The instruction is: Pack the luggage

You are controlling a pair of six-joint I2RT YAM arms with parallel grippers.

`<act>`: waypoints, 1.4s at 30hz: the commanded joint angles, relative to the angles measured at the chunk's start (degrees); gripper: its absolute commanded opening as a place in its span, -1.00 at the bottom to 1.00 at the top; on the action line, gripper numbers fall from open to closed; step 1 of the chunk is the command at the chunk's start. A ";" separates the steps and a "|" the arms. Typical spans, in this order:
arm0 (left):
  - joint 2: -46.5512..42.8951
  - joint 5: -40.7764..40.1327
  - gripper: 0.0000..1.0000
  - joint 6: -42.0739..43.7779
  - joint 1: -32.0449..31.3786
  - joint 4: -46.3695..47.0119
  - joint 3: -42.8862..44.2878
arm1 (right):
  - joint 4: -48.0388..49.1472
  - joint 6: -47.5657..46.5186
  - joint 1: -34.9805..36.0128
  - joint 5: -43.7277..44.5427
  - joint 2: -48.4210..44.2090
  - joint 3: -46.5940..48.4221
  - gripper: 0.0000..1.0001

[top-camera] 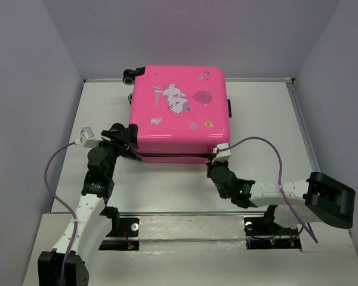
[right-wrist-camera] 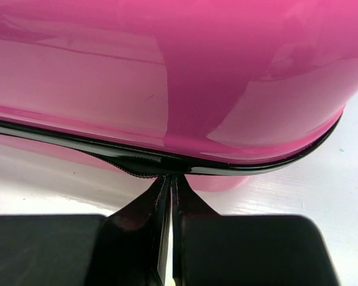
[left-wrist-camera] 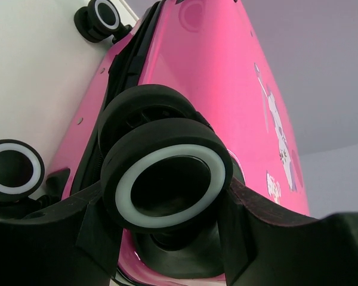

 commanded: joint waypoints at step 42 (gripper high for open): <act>-8.59 11.51 -0.88 16.93 -17.25 -21.01 9.31 | 11.83 -1.53 10.52 -59.23 26.15 35.76 -0.63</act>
